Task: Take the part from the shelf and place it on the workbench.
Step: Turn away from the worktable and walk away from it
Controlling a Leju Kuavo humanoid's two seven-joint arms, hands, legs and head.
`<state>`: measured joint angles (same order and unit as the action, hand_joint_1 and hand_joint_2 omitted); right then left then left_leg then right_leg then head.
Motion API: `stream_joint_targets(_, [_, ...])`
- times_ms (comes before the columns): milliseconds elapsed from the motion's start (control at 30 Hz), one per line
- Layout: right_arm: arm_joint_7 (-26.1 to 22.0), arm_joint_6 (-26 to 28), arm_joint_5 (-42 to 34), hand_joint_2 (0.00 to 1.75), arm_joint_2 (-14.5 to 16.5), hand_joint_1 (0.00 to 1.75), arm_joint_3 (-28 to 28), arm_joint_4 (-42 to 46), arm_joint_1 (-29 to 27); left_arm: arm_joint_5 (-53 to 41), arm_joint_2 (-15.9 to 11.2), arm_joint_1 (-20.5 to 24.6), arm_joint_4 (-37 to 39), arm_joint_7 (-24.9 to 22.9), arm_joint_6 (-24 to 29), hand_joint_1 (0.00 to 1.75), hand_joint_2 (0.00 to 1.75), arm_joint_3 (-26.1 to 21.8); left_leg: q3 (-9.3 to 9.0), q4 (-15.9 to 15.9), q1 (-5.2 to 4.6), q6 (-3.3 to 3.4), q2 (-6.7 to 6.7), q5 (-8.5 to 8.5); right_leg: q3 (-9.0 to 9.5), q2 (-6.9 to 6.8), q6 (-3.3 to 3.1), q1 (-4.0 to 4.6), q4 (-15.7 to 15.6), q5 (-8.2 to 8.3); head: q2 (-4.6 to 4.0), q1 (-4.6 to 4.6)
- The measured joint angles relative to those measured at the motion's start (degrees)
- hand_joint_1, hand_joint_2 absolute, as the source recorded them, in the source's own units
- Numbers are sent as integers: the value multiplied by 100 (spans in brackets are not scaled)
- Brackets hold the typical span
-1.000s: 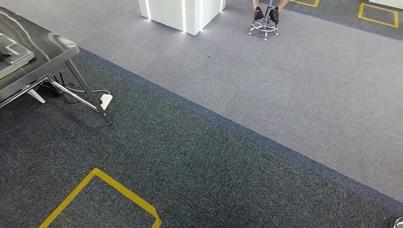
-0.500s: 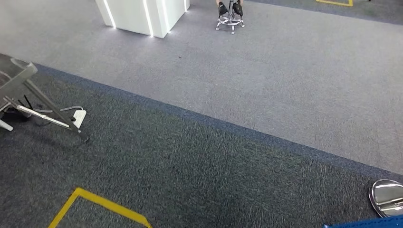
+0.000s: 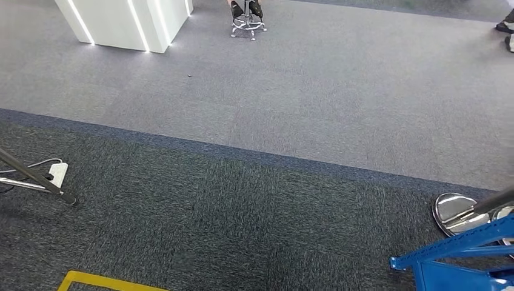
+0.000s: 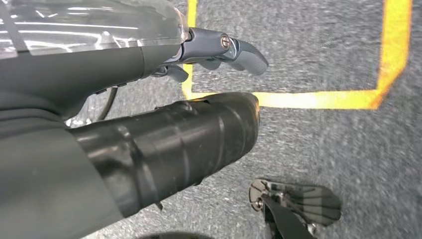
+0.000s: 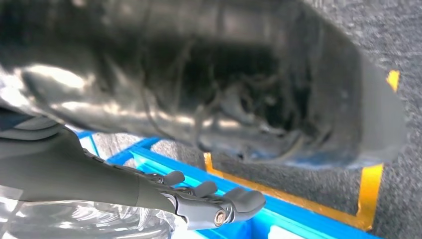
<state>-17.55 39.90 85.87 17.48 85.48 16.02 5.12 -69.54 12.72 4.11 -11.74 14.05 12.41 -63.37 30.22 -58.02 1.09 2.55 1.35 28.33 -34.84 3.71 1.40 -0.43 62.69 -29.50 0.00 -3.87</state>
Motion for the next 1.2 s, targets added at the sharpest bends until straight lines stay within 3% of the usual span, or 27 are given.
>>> stream_joint_targets(33, [10, -1, 21, 0, -2, 0, -22, -23, 6, -4, -2, -8, 0, -2, 3, 0, 0, -1, -3, 11, -13, 22, -78, -4, -156, -176, 20, 4, 329, -182, 0, -3])
stream_joint_targets(67, [18, -1, 35, 0, -3, 0, -42, -42, 11, -8, -2, -19, 0, -4, 6, 0, 0, -1, -1, 12, -22, 38, -162, -1, -344, -265, 39, -2, 714, -363, 0, -6])
stream_joint_targets(100, [24, -2, 43, 0, -7, 0, -56, -59, 14, -10, -4, -30, 0, -8, 8, 0, 0, -1, 2, 10, -31, 41, -248, 6, -506, -300, 55, -12, 1043, -480, 0, -4])
stream_joint_targets(133, [31, -2, 46, 0, -13, 0, -65, -74, 13, -10, -6, -37, 0, -11, 12, 0, 0, -2, -1, 9, -37, 41, -329, 14, -582, -316, 64, -22, 1201, -490, 0, -4])
stream_joint_targets(167, [36, -3, 47, 0, -19, 0, -70, -90, 7, -10, -8, -37, 0, -14, 15, 0, 0, -2, -10, 9, -39, 38, -404, 26, -543, -332, 67, -30, 1135, -390, 0, -4])
stream_joint_targets(200, [42, -4, 46, 0, -27, 0, -75, -101, 1, -10, -9, -32, 0, -15, 18, 0, 0, -2, -26, 9, -41, 29, -467, 39, -391, -367, 61, -33, 850, -206, 0, -4])
stream_joint_targets(267, [47, -7, 43, 0, -40, 0, -85, -119, -1, -13, -8, -24, 0, -14, 22, 0, 0, -2, -70, 4, -55, -13, -576, 80, 33, -587, 14, 4, 42, 129, 0, -5])
stream_joint_targets(333, [47, -13, 37, 0, -50, 0, -99, -134, 12, -17, -8, -18, 0, -11, 24, 0, 0, -2, -101, 0, -77, -75, -674, 120, 229, -729, -59, 59, -367, 219, 0, -2])
stream_joint_targets(400, [47, -28, 23, 0, -60, 0, -111, -148, 12, -19, -7, 6, 0, -2, 25, 0, 0, -2, -147, 16, -86, -134, -774, 143, 227, -635, -124, 76, -402, 215, 0, 0])
stream_joint_targets(433, [48, -39, 14, 0, -64, 0, -113, -153, 7, -19, -7, 18, 0, 7, 26, 0, 0, -2, -169, 1, -77, -163, -754, 172, 241, -579, -153, 64, -428, 227, 0, -1])
stream_joint_targets(500, [61, -58, 5, 0, -73, 0, -113, -159, 12, -19, -6, 25, 0, 23, 28, 0, 0, -2, -67, -294, -59, -210, -523, 388, 274, -466, -224, 27, -485, 259, 0, 3])
stream_joint_targets(567, [83, -65, 2, 0, -79, 0, -113, -164, 21, -20, -6, 11, 0, 28, 29, 0, 0, -2, 277, -1013, -43, -232, -253, 758, 279, -349, -270, 22, -495, 266, 0, 9])
stream_joint_targets(600, [89, -66, 2, 0, -82, 0, -113, -166, 21, -22, -6, 1, 0, 26, 29, 0, 0, -2, 463, -1376, -41, -239, -206, 888, 278, -277, -280, 26, -491, 263, 0, 9])
stream_joint_targets(633, [93, -67, 1, 0, -83, 0, -113, -169, 18, -24, -6, -10, 0, 24, 29, 0, 0, -2, 582, -1580, -40, -242, -190, 904, 279, -198, -284, 29, -483, 260, 0, 9])
stream_joint_targets(667, [94, -69, -1, 0, -84, 0, -113, -171, 14, -26, -6, -17, 0, 22, 29, 0, 0, -3, 609, -1575, -40, -240, -181, 801, 281, -112, -282, 29, -468, 256, 0, 9])
stream_joint_targets(700, [95, -70, -2, 0, -85, 0, -113, -173, 12, -27, -6, -21, 0, 21, 30, 0, 0, -3, 534, -1347, -38, -233, -158, 597, 283, -26, -274, 25, -448, 248, 0, 9])
stream_joint_targets(733, [95, -70, -3, 0, -85, 0, -113, -176, 11, -27, -6, -23, 0, 20, 30, 0, 0, -4, 391, -966, -32, -223, -81, 350, 282, 56, -260, 19, -420, 234, 0, 9])
stream_joint_targets(800, [96, -71, -5, 0, -85, 0, -114, -183, 18, -27, -6, -26, 0, 19, 32, 0, 0, -4, 146, -328, -16, -203, 197, 72, 250, 197, -210, 20, -354, 202, 0, 8])
stream_joint_targets(867, [102, -71, -11, 0, -85, 0, -115, -188, 16, -29, -6, -16, 0, 16, 36, 0, 0, -4, 79, -149, -25, -178, 333, 62, 202, 318, -144, 10, -331, 203, 0, 7])
stream_joint_targets(933, [115, -71, -34, 0, -86, 0, -115, -190, -1, -31, -5, -1, 0, 12, 41, 0, 0, -4, 56, -103, -23, -117, 214, 30, 175, 387, -81, -6, -339, 219, 0, 7])
stream_joint_targets(1000, [133, -74, -55, 0, -88, 0, -115, -193, -6, -32, -4, 0, 0, 12, 43, 0, 0, -4, 26, -29, -5, -36, 67, -16, 75, 131, -25, 11, -128, 76, 0, -7])
stream_joint_targets(1067, [147, -80, -62, 0, -89, 0, -115, -196, 6, -32, -4, -7, 0, 16, 43, 0, 0, -4, 13, 7, -16, 12, -100, -24, -239, -216, 24, 15, 523, -274, 0, -23])
stream_joint_targets(1133, [153, -85, -65, 0, -90, 0, -115, -199, 13, -29, -4, -19, 0, 16, 44, 0, 0, -5, 11, 6, -28, 23, -279, -7, -567, -308, 63, -9, 1162, -498, 0, -24])
stream_joint_targets(1167, [153, -86, -69, 0, -92, 0, -115, -200, 9, -28, -4, -19, 0, 16, 45, 0, 0, -6, 3, 5, -29, 21, -359, 5, -601, -325, 75, -21, 1220, -455, 0, -23])
stream_joint_targets(1200, [153, -87, -74, 0, -95, 0, -115, -201, 4, -27, -3, -16, 0, 16, 46, 0, 0, -6, -12, 5, -29, 14, -429, 18, -510, -353, 78, -29, 1041, -304, 0, -24])
